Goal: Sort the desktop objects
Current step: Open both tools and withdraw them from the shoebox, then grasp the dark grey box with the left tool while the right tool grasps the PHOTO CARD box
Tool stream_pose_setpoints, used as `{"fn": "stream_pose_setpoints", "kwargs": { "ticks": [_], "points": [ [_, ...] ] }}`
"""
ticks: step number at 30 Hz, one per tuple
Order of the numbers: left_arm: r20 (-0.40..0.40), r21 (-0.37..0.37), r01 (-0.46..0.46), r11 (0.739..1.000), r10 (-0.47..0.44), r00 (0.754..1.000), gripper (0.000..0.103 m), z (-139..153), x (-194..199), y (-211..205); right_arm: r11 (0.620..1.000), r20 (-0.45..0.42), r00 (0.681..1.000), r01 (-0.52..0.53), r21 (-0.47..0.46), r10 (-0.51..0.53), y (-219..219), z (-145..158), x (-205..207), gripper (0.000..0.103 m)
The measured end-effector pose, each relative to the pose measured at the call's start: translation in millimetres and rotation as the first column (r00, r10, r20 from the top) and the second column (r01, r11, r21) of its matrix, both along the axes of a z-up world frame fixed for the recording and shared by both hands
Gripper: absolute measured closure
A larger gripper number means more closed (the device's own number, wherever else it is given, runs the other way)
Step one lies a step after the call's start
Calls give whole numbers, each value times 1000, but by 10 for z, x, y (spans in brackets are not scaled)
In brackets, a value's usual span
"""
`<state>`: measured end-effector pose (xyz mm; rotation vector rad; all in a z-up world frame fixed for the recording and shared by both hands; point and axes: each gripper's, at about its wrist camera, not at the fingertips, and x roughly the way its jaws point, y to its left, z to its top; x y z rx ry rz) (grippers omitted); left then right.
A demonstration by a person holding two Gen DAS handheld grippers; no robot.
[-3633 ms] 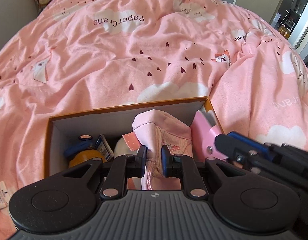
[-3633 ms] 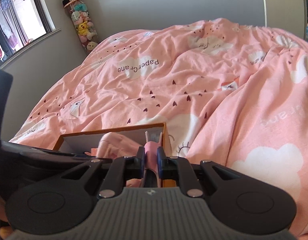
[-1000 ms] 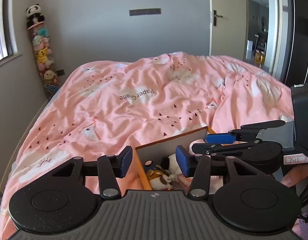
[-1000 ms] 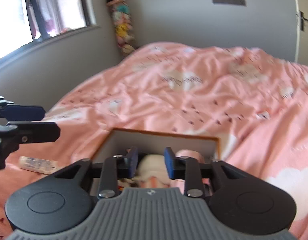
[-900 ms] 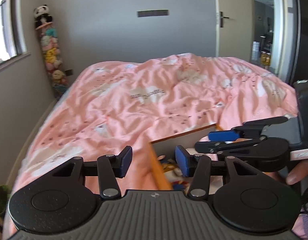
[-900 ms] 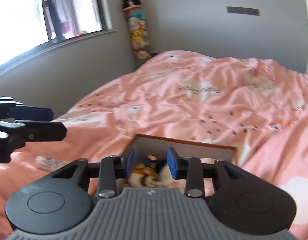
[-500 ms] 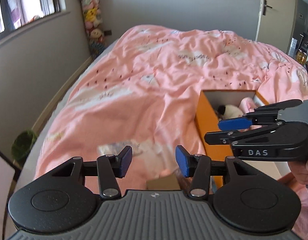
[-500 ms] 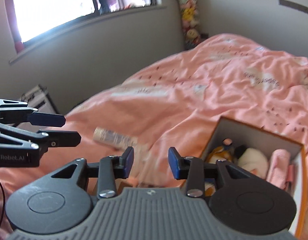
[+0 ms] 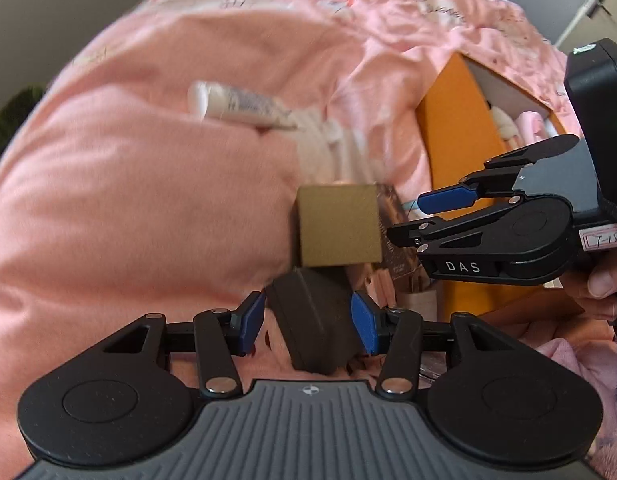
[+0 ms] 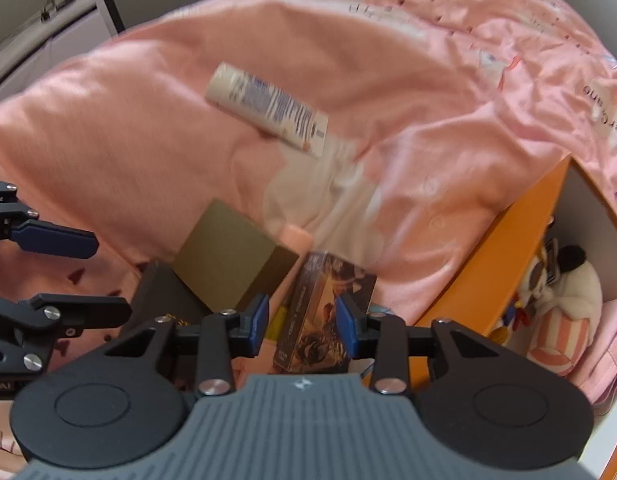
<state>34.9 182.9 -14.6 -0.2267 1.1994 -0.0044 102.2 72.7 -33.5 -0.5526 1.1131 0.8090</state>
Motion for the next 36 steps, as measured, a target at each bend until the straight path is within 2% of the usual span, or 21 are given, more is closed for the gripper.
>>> {"fn": "stream_pose_setpoints", "kwargs": {
  "ticks": [3,11,17,22,24,25,30,36],
  "points": [
    [-32,-17,-25,1000,24,999,46,-100,0,40,998,-27,999,-19,-54,18,96,-123,27,63],
    [-99,-34,-39,999,35,994,40,-357,35,58,990,-86,996,6,-141,-18,255,-318,151,62],
    [-108,-67,-28,997,21,994,40,-511,70,60,968,-68,997,2,-250,-20,391,-470,178,55],
    [-101,-74,-14,997,7,995,40,-553,56,40,962,-83,996,9,-271,-32,402,-525,207,52],
    [-93,-79,-16,997,8,996,42,-537,39,42,962,-86,995,15,-271,-40,386,-519,211,53],
    [-90,-86,-19,996,11,996,47,-522,26,52,963,-88,995,18,-269,-43,376,-512,210,55],
    [-69,-146,-48,988,38,997,59,-434,-45,134,965,-87,994,36,-259,-60,313,-421,201,62],
    [-49,-172,-47,984,39,998,64,-343,-118,101,965,-75,995,49,-257,-70,233,-293,205,69]
  ]
}}
